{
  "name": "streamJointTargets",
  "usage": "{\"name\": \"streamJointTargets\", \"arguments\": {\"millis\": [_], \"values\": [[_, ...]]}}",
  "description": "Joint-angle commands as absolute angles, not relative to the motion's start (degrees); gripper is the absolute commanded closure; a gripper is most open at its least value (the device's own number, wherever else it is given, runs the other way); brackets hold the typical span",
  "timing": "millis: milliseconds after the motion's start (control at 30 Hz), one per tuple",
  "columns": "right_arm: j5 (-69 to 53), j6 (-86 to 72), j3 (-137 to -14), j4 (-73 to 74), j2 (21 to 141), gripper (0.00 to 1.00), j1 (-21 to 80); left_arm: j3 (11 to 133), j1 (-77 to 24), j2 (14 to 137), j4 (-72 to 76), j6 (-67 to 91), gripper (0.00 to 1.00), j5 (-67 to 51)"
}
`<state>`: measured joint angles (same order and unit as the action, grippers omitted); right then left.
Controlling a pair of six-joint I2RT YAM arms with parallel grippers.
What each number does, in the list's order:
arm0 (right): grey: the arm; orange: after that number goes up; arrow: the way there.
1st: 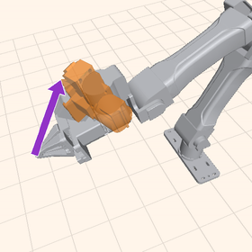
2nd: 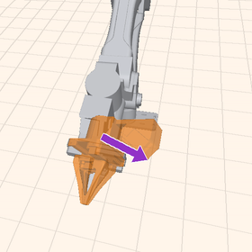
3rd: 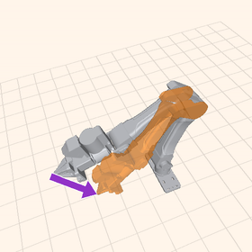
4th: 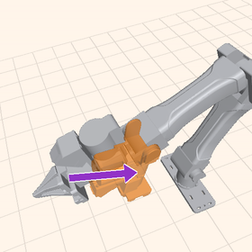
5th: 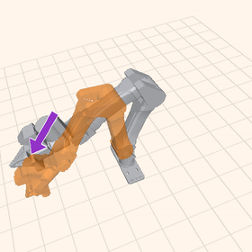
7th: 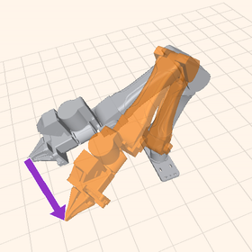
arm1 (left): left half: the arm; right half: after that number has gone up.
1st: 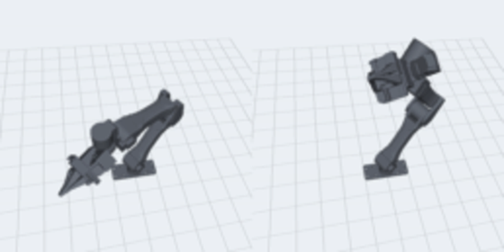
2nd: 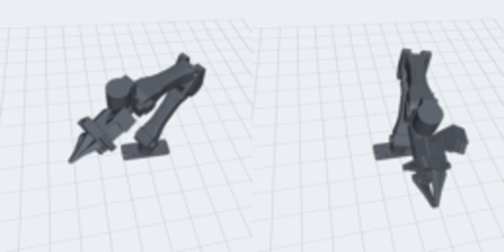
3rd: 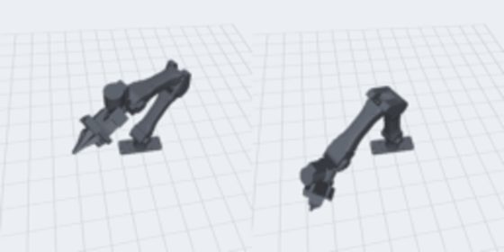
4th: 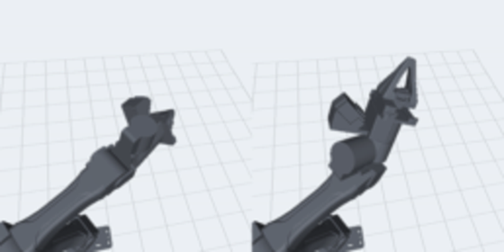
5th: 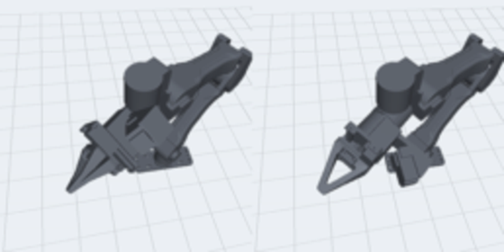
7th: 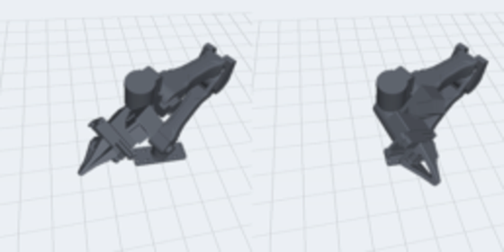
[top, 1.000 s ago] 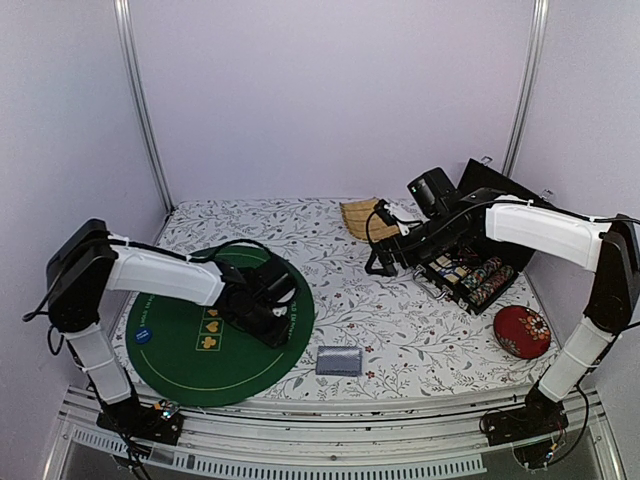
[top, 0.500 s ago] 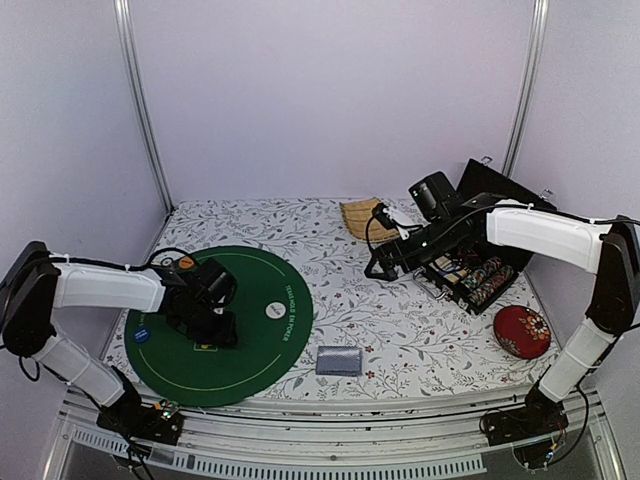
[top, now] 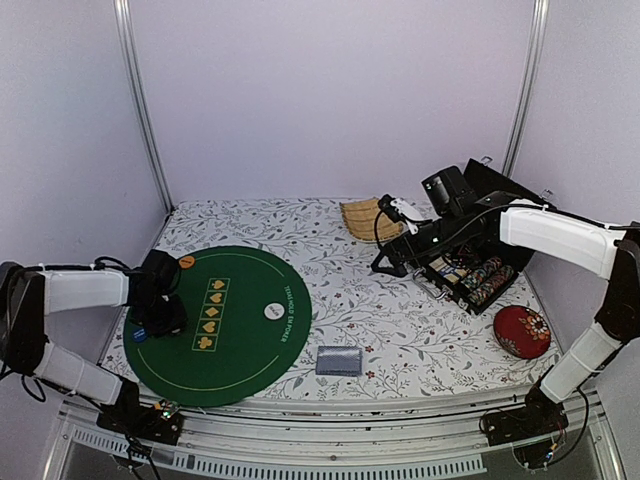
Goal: Distribute texas hold em gaming equipment
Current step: Move the poker chip to the small blind area.
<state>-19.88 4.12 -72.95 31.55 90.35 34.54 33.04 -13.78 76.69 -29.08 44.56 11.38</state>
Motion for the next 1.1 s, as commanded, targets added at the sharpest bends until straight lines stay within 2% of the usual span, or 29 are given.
{"name": "streamJointTargets", "arguments": {"millis": [0,100,200,333,467,800,933,1067], "values": [[-21.36,5.10,-71.74,29.66,88.07,0.01,33.93,30.89,-8.07,79.03,-31.30,42.90,0.76,15.22],[-21.27,5.10,-71.35,29.50,87.87,0.01,33.79,30.14,-7.91,79.18,-32.80,45.79,0.78,13.35],[-21.39,5.10,-71.92,29.97,88.15,0.01,33.71,27.88,-9.26,74.39,-35.11,51.75,0.81,10.99],[-21.96,5.10,-72.14,30.06,88.25,0.01,33.58,27.60,-12.03,67.22,-41.22,59.29,0.84,13.91],[-21.97,5.16,-72.06,30.13,88.24,0.01,33.49,29.35,-12.06,65.97,-47.87,64.29,0.82,18.49],[-21.96,5.19,-71.76,30.06,88.15,0.01,33.06,29.81,-6.55,68.22,-45.48,61.91,0.82,21.25],[-22.25,5.19,-71.89,29.96,88.87,0.01,32.90,32.24,-6.56,66.30,-47.56,61.47,0.77,24.13],[-22.46,5.19,-71.93,30.39,89.43,0.01,32.88,34.52,-6.64,65.24,-48.09,60.12,0.76,25.82]]}}
